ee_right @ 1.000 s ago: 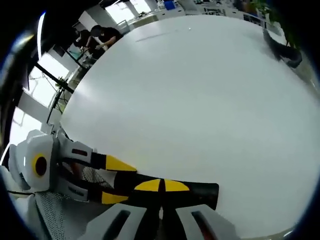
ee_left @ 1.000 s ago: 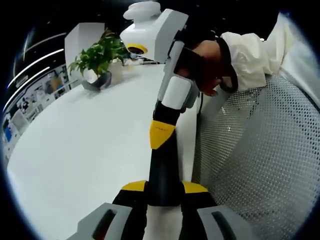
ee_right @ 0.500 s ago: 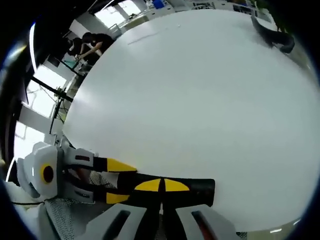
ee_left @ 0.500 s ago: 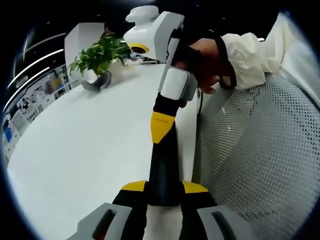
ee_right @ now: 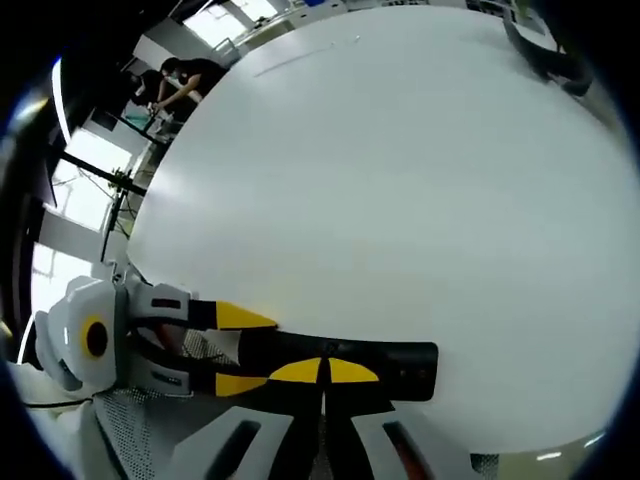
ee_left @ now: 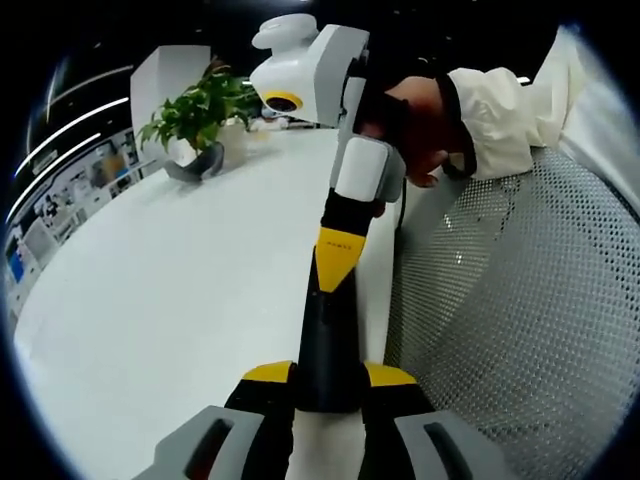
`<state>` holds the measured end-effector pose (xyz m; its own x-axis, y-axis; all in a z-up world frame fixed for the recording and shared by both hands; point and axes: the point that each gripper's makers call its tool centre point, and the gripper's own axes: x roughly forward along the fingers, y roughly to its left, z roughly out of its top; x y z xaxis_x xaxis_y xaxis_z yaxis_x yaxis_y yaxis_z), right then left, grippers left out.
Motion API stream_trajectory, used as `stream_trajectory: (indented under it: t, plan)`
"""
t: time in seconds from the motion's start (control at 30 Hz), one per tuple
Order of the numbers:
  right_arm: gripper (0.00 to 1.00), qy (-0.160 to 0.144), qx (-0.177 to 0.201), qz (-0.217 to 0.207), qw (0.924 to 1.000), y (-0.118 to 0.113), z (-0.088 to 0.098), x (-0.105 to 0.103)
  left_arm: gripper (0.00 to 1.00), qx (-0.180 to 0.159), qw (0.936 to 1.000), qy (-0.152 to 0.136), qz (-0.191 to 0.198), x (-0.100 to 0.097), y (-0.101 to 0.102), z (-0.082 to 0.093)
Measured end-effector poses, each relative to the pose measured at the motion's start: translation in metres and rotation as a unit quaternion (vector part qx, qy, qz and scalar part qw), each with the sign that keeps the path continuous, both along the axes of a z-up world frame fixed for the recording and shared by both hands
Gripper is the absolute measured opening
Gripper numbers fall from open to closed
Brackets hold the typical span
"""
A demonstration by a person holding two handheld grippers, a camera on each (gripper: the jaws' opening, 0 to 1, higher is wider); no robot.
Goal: Press the specified remote control buttons in sequence, fully releasing each button before pressing the next.
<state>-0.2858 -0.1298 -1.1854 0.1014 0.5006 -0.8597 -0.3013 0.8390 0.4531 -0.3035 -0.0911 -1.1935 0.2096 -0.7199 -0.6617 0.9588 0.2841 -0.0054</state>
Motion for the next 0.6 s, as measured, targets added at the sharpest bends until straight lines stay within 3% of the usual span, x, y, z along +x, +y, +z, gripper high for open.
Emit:
stream_trajectory:
  t: [0.53, 0.6]
  plan:
    - [0.0, -0.01, -0.006, 0.002, 0.9999, 0.0002, -0.0007, -0.0001, 0.25, -0.003, 1.0, 0.0, 0.0, -0.0003, -0.0006, 0.0002]
    - [0.0, -0.023, -0.017, 0.016, 0.9995, 0.001, -0.0004, -0.0007, 0.25, -0.003, 1.0, 0.0, 0.0, -0.0005, -0.0008, 0.0005]
